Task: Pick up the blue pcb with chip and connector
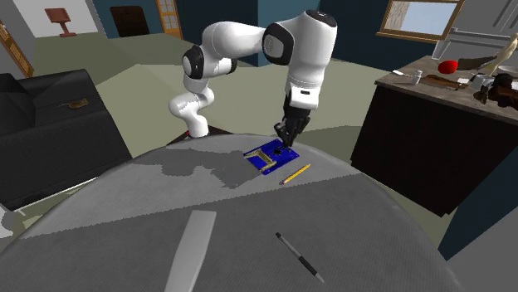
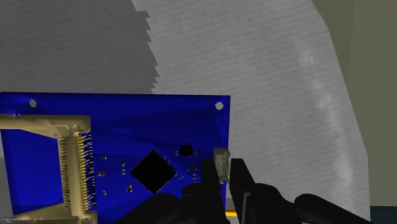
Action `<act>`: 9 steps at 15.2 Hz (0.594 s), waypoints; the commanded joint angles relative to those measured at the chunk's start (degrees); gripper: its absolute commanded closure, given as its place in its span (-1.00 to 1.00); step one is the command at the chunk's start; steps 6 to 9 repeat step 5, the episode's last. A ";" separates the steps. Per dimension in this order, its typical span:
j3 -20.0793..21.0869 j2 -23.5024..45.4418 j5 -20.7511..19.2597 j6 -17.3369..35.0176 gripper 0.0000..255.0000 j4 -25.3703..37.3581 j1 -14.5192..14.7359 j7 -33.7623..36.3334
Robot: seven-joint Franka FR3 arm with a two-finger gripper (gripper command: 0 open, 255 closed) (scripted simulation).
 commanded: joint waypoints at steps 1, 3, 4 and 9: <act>0.01 1.28 0.19 -2.58 1.00 3.84 -0.30 -0.09; 0.04 3.09 0.45 -5.40 1.00 8.47 -0.72 -0.21; 0.05 3.26 0.47 -5.64 1.00 8.88 -0.77 -0.21; 0.05 3.24 0.47 -5.63 1.00 8.85 -0.76 -0.21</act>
